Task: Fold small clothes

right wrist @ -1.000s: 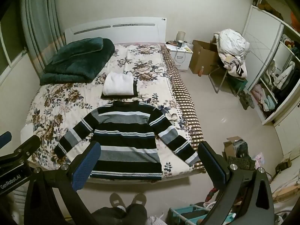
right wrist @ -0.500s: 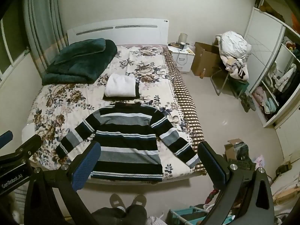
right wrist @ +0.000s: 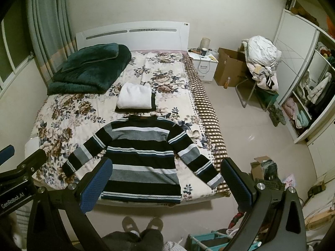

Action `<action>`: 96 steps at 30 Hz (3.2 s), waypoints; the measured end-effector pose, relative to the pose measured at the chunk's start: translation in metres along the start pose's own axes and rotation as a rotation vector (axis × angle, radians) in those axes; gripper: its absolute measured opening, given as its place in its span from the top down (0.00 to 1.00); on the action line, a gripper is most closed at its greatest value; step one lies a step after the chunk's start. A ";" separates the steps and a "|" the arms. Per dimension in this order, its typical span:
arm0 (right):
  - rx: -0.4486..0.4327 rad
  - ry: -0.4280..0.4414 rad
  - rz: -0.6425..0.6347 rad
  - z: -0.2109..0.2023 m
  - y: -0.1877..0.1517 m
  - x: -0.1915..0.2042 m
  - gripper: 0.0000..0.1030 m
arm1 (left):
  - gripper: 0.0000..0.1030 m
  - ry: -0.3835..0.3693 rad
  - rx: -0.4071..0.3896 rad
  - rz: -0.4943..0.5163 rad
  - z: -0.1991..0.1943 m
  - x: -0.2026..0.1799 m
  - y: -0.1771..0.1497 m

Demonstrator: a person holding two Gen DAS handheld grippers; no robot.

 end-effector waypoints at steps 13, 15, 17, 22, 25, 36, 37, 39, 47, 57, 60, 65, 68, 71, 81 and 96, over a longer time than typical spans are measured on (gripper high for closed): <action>-0.002 0.004 -0.002 0.001 0.001 -0.002 0.00 | 0.00 0.002 -0.003 -0.001 0.000 0.000 0.000; -0.005 0.007 -0.005 0.000 0.001 -0.001 0.00 | 0.00 0.000 -0.002 -0.003 0.000 0.000 0.000; -0.004 0.009 -0.005 0.001 0.001 -0.002 0.00 | 0.00 0.000 -0.002 -0.003 0.000 0.000 0.000; -0.006 0.009 -0.005 -0.001 0.002 -0.001 0.00 | 0.00 0.000 -0.004 -0.004 0.000 0.000 -0.001; -0.006 0.010 -0.005 -0.001 0.003 -0.001 0.00 | 0.00 0.000 -0.005 -0.003 0.000 0.000 0.000; -0.008 0.011 -0.004 -0.002 0.003 -0.001 0.00 | 0.00 -0.001 -0.008 -0.005 -0.001 0.000 -0.001; -0.009 0.011 -0.006 0.000 0.001 -0.002 0.00 | 0.00 -0.001 -0.008 -0.005 -0.001 0.000 -0.001; -0.009 0.011 -0.005 -0.002 0.002 -0.001 0.00 | 0.00 -0.001 -0.009 -0.005 0.000 0.000 -0.001; -0.010 0.013 -0.004 -0.001 0.001 -0.002 0.00 | 0.00 -0.003 -0.009 -0.006 0.000 0.000 -0.001; -0.010 0.015 -0.003 0.000 0.000 -0.002 0.00 | 0.00 -0.003 -0.010 -0.008 0.000 0.000 0.000; -0.008 0.017 -0.003 -0.001 0.005 0.005 0.00 | 0.00 -0.003 -0.012 -0.006 0.000 0.000 -0.001; 0.005 0.023 0.026 -0.002 0.027 0.021 0.00 | 0.00 0.036 -0.037 -0.001 0.011 -0.002 0.015; 0.032 0.009 0.082 0.026 0.032 0.023 0.00 | 0.00 0.088 -0.061 0.021 0.024 0.003 0.022; 0.068 -0.026 0.168 0.074 0.022 -0.001 0.00 | 0.00 0.148 -0.071 0.056 0.086 0.018 0.025; 0.213 -0.269 0.611 0.257 -0.031 -0.186 0.00 | 0.00 0.154 0.112 0.073 0.255 -0.006 0.007; 0.399 -0.366 1.193 0.605 -0.208 -0.462 0.07 | 0.00 0.211 0.363 0.087 0.526 -0.089 -0.021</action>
Point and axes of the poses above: each gripper's, at about its wrist camera, not at the fingertips, and z roughly the way its jaws point, x to its left, y to its top, the point moved 1 cm from there along z, roughly the way its jaws point, and after that the axes turned 15 degrees about z, right-handed, at the moved point
